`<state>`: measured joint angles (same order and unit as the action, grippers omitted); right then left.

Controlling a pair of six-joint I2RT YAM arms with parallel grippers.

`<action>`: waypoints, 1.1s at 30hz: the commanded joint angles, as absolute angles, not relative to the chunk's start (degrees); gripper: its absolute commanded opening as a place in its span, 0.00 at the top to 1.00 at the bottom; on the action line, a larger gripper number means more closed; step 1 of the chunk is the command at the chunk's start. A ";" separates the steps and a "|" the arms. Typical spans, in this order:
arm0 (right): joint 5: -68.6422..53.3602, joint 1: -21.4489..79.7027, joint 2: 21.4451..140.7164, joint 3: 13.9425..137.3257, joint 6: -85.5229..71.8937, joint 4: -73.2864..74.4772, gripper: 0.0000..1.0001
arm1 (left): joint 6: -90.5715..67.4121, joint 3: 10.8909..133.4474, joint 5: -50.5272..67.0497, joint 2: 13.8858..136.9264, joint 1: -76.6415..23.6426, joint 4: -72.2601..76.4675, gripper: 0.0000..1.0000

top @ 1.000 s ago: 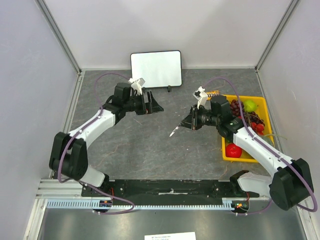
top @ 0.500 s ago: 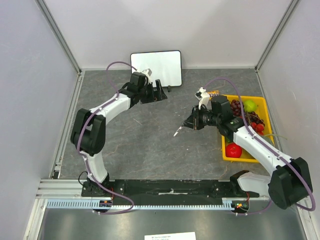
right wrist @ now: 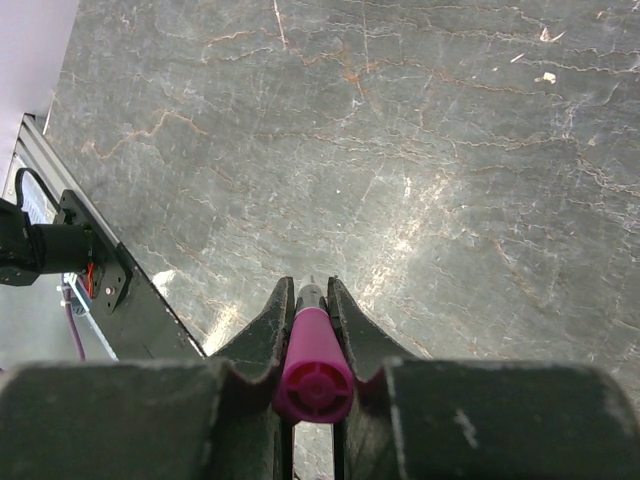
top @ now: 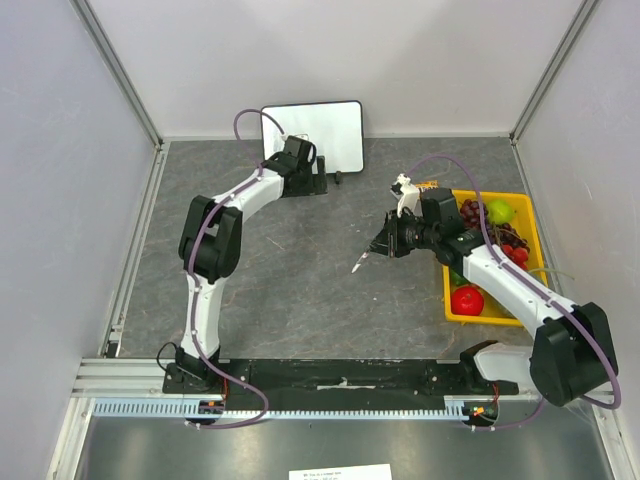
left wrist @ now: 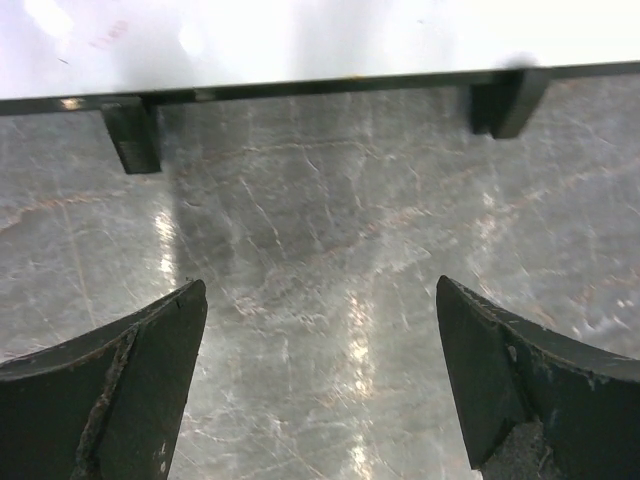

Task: Write a sentence on the whiteboard
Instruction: Move the whiteboard marker to the center of the board.

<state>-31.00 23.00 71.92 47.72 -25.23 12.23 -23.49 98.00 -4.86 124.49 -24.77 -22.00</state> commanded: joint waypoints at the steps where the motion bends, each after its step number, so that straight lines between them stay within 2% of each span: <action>1: -31.64 22.24 73.47 50.36 -23.64 12.13 1.00 | -19.69 105.54 -12.13 128.05 -24.44 -27.94 0.00; 7: -33.31 21.09 74.79 51.15 -23.64 12.04 1.00 | -21.26 107.93 -9.33 131.22 -22.24 -29.62 0.00; 17: -34.63 19.16 75.59 51.24 -23.64 11.78 1.00 | -21.89 111.44 -7.03 135.26 -19.43 -31.11 0.07; 20: -34.72 18.81 75.76 51.33 -23.82 11.78 1.00 | -21.71 114.86 -6.24 137.37 -18.55 -33.13 0.12; 22: -34.81 18.90 75.85 51.33 -23.91 11.60 1.00 | -21.36 116.80 -4.93 138.86 -17.85 -33.92 0.24; 26: -35.07 18.63 76.29 51.50 -23.99 11.60 1.00 | -20.31 118.91 -4.30 140.27 -17.14 -34.45 0.36; 33: -35.51 18.37 76.38 51.59 -24.17 11.51 1.00 | -19.60 121.29 -7.55 141.33 -17.05 -35.86 0.38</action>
